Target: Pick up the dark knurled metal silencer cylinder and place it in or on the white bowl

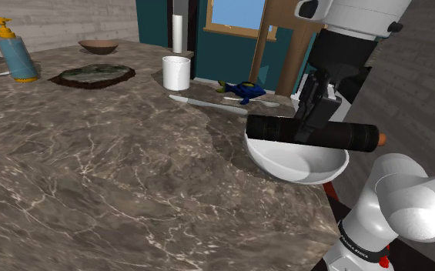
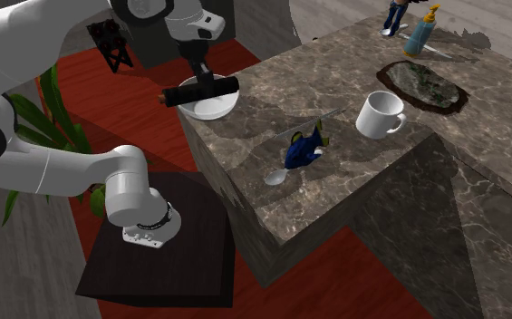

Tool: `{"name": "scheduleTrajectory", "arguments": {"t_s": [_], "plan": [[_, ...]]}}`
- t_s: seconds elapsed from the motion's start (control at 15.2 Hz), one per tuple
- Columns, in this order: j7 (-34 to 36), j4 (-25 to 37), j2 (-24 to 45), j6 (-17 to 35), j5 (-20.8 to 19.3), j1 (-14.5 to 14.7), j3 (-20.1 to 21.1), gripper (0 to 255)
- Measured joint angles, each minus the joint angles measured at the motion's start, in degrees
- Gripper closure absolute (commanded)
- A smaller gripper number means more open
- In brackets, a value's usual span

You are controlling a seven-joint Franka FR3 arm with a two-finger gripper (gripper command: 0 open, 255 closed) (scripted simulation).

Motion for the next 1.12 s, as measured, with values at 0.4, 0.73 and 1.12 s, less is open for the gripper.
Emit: {"name": "scheduleTrajectory", "arguments": {"t_s": [0.4,0.73,1.12], "plan": [[0.01,-0.16,-0.03,0.18,0.06,0.02,0.02,0],[0.08,0.94,0.34,-0.52,-0.04,-0.06,-0.04,0],[0.56,9.0,2.83,-6.08,-0.84,-0.61,-0.58,0]]}}
